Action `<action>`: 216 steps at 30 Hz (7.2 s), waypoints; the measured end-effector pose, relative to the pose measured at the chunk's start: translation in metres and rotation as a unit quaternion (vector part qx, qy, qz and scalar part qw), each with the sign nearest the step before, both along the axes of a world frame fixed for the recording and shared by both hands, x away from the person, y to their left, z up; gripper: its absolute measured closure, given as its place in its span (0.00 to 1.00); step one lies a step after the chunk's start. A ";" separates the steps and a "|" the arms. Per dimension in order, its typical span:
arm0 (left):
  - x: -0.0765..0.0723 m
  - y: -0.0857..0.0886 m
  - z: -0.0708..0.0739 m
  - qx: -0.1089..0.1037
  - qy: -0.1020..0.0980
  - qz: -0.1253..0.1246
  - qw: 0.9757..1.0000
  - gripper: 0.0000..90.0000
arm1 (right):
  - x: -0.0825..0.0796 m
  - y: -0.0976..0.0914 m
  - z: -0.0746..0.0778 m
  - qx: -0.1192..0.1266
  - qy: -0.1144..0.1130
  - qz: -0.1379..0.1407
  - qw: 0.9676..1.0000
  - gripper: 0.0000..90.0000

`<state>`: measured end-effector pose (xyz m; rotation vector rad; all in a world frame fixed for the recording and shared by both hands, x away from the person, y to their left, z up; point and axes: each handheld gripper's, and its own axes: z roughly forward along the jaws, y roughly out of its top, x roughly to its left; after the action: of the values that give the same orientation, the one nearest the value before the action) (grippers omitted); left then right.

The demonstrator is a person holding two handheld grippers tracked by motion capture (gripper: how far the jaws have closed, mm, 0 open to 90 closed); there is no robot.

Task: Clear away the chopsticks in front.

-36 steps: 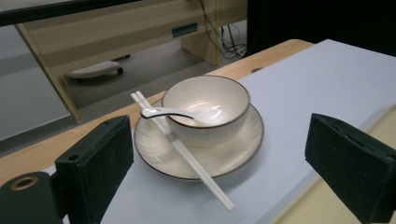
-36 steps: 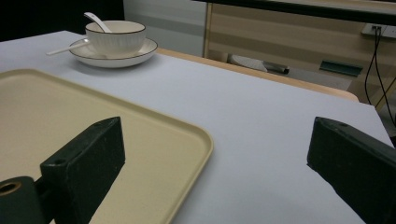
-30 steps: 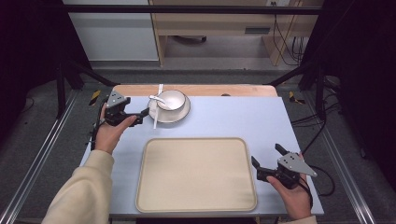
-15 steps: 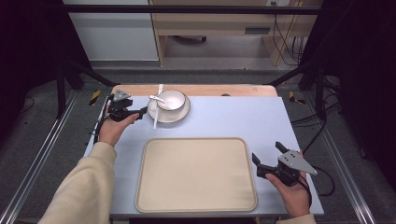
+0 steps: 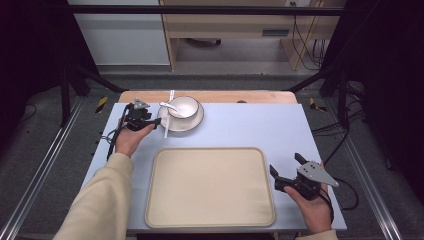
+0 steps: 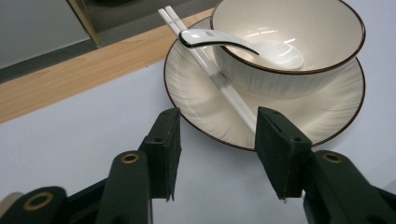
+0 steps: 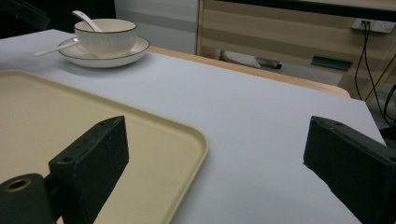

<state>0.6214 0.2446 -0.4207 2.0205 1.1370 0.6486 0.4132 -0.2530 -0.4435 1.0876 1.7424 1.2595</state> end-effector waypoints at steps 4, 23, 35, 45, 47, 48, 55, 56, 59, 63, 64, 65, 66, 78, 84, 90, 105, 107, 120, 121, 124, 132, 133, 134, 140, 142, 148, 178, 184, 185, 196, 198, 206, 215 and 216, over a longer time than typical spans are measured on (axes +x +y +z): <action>0.003 -0.008 -0.004 -0.001 0.000 0.008 1.000 0.62 | -0.001 -0.001 0.000 0.000 0.002 0.001 1.000 0.08; 0.009 -0.032 -0.023 -0.009 0.020 0.061 0.998 0.74 | -0.001 -0.003 0.000 0.002 0.012 -0.001 1.000 0.08; 0.015 -0.034 -0.032 -0.033 0.029 0.092 0.995 0.84 | -0.001 -0.003 -0.001 0.001 0.014 0.001 1.000 0.09; 0.020 -0.036 -0.038 -0.074 0.042 0.130 0.988 0.88 | 0.000 -0.003 -0.002 0.003 0.016 0.002 1.000 0.09; 0.020 -0.036 -0.038 -0.079 0.041 0.138 0.986 0.90 | 0.000 -0.003 -0.002 0.003 0.016 0.003 1.000 0.09; 0.020 -0.036 -0.038 -0.079 0.041 0.138 0.986 0.91 | -0.001 -0.003 -0.002 0.004 0.017 0.002 1.000 0.09; 0.018 -0.032 -0.033 -0.082 0.030 0.155 0.984 0.95 | 0.000 -0.004 -0.002 0.005 0.017 0.001 1.000 0.09; 0.018 -0.032 -0.033 -0.082 0.030 0.155 0.984 0.95 | 0.000 -0.004 -0.002 0.004 0.017 0.001 1.000 0.09; 0.014 -0.026 -0.028 -0.088 0.023 0.158 0.983 0.95 | 0.000 -0.004 -0.002 0.003 0.017 0.001 1.000 0.09; 0.006 -0.016 -0.022 -0.099 0.020 0.170 0.980 0.95 | 0.000 -0.004 -0.001 0.005 0.018 0.001 1.000 0.09; 0.003 -0.013 -0.020 -0.101 0.019 0.175 0.979 0.95 | 0.000 -0.004 -0.001 0.005 0.018 0.001 1.000 0.09; 0.000 -0.009 -0.018 -0.109 0.019 0.181 0.977 0.95 | 0.000 -0.003 -0.001 0.005 0.018 0.002 1.000 0.09; -0.005 -0.006 -0.015 -0.117 0.017 0.187 0.975 0.95 | 0.000 -0.003 -0.001 0.004 0.017 0.002 1.000 0.09; -0.080 0.009 -0.009 -0.144 0.011 0.214 0.966 0.95 | 0.001 0.000 -0.002 0.007 0.016 0.012 1.000 0.08; -0.124 0.010 -0.014 -0.157 -0.003 0.226 0.961 0.95 | 0.006 -0.001 -0.006 0.008 0.019 0.017 1.000 0.07; -0.158 0.003 -0.012 -0.154 -0.013 0.233 0.960 0.95 | 0.007 -0.001 -0.004 0.014 0.012 0.023 1.000 0.05; -0.220 -0.012 -0.023 -0.184 -0.038 0.237 0.953 0.95 | 0.005 -0.001 -0.002 0.006 -0.001 0.030 1.000 0.04; -0.224 -0.018 -0.025 -0.178 -0.036 0.231 0.956 0.95 | 0.006 -0.001 -0.002 0.006 0.000 0.032 0.999 0.04; -0.245 -0.060 -0.042 -0.143 -0.031 0.212 0.966 0.95 | 0.004 0.002 -0.002 0.003 0.004 0.040 0.999 0.04; -0.247 -0.062 -0.044 -0.142 -0.030 0.212 0.967 0.95 | 0.004 0.002 -0.002 0.002 0.005 0.041 0.999 0.04; -0.255 -0.066 -0.050 -0.144 -0.026 0.214 0.966 0.95 | 0.004 0.003 -0.003 0.001 0.007 0.041 0.999 0.04; -0.273 -0.062 -0.057 -0.145 -0.021 0.229 0.962 0.95 | 0.004 0.004 -0.003 0.000 0.011 0.044 0.999 0.04; -0.273 -0.061 -0.059 -0.147 -0.019 0.230 0.962 0.95 | 0.004 0.004 -0.003 -0.001 0.010 0.045 0.999 0.04; -0.274 -0.059 -0.060 -0.153 -0.018 0.234 0.960 0.95 | 0.004 0.004 -0.003 -0.001 0.011 0.045 0.999 0.04; -0.276 -0.058 -0.065 -0.148 -0.013 0.235 0.961 0.95 | 0.005 0.005 -0.004 -0.004 0.012 0.046 0.999 0.04; -0.277 -0.060 -0.067 -0.148 -0.012 0.236 0.960 0.95 | 0.005 0.005 -0.004 -0.004 0.012 0.046 0.999 0.04; -0.278 -0.059 -0.069 -0.147 -0.010 0.237 0.960 0.95 | 0.004 0.005 -0.004 -0.003 0.013 0.047 0.999 0.04; -0.190 -0.042 -0.003 -0.133 -0.046 0.146 0.979 0.60 | 0.006 0.006 -0.006 -0.013 0.019 0.049 0.999 0.04; -0.152 -0.036 0.004 -0.091 -0.062 0.115 0.987 0.50 | 0.006 0.005 -0.006 -0.016 0.023 0.046 0.999 0.04; -0.138 -0.031 0.003 -0.084 -0.057 0.104 0.989 0.48 | 0.006 0.005 -0.006 -0.021 0.021 0.048 0.998 0.04; -0.081 -0.018 0.007 -0.061 -0.040 0.003 0.997 0.26 | 0.006 0.003 -0.005 -0.014 0.017 0.039 0.999 0.04; -0.069 -0.016 0.007 -0.061 -0.027 -0.016 0.998 0.19 | 0.004 0.001 -0.002 -0.013 0.005 0.040 0.999 0.05; -0.047 -0.010 0.000 -0.087 -0.070 -0.012 0.994 0.18 | -0.003 -0.004 0.001 -0.012 -0.024 0.038 0.999 0.06; -0.025 0.001 -0.011 -0.090 -0.030 0.000 0.995 0.26 | 0.002 0.000 -0.001 -0.023 -0.015 0.042 0.999 0.06; -0.024 0.001 -0.012 -0.093 -0.022 0.004 0.995 0.27 | 0.002 0.000 -0.001 -0.022 -0.013 0.042 0.999 0.06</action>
<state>0.5973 0.2461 -0.4326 1.8367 1.1369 0.5683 0.4148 -0.2532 -0.4449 0.9766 1.8044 1.2746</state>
